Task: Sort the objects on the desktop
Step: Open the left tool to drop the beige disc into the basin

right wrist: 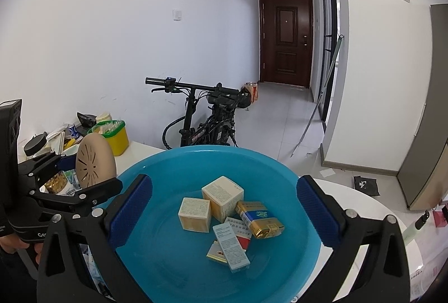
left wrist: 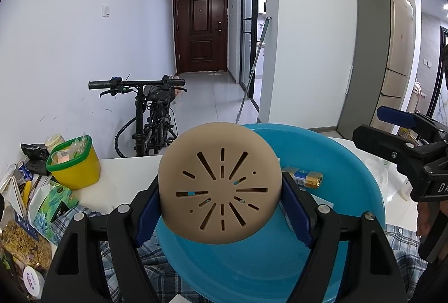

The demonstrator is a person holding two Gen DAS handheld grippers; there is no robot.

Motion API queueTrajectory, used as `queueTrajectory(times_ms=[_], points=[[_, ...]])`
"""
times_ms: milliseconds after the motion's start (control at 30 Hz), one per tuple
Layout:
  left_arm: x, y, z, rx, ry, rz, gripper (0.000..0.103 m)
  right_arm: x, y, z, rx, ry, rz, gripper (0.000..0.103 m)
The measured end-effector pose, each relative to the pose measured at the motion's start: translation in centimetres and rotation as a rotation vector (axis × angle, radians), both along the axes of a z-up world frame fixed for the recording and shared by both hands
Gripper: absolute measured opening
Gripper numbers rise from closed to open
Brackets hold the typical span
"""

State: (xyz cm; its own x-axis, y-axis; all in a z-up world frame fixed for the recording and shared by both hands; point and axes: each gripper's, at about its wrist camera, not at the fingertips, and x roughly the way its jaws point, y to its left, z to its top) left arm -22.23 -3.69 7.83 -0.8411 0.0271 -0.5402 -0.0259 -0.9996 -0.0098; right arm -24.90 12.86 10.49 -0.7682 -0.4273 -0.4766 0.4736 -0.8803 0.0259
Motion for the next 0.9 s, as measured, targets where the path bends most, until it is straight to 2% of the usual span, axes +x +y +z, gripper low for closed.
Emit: queueTrajectory(times_ms=[300,400,467,700,900], points=[[0.01,0.07,0.00,-0.001,0.003,-0.002,0.081,-0.03,0.41,0.08,-0.003,-0.005,0.001,0.102],[0.01,0.08,-0.02,0.006,-0.001,-0.006,0.092,-0.04,0.40,0.08,-0.001,-0.004,0.001,0.102],[0.05,0.14,0.02,0.000,0.000,0.001,0.103,-0.01,0.40,0.16,0.001,-0.004,0.000,0.102],[-0.15,0.25,-0.19,-0.006,-0.033,0.025,0.103,-0.01,0.68,0.30,-0.001,-0.005,-0.003,0.102],[0.08,0.34,0.00,-0.021,-0.027,0.032,0.103,0.14,0.64,0.20,0.002,-0.005,0.002,0.102]])
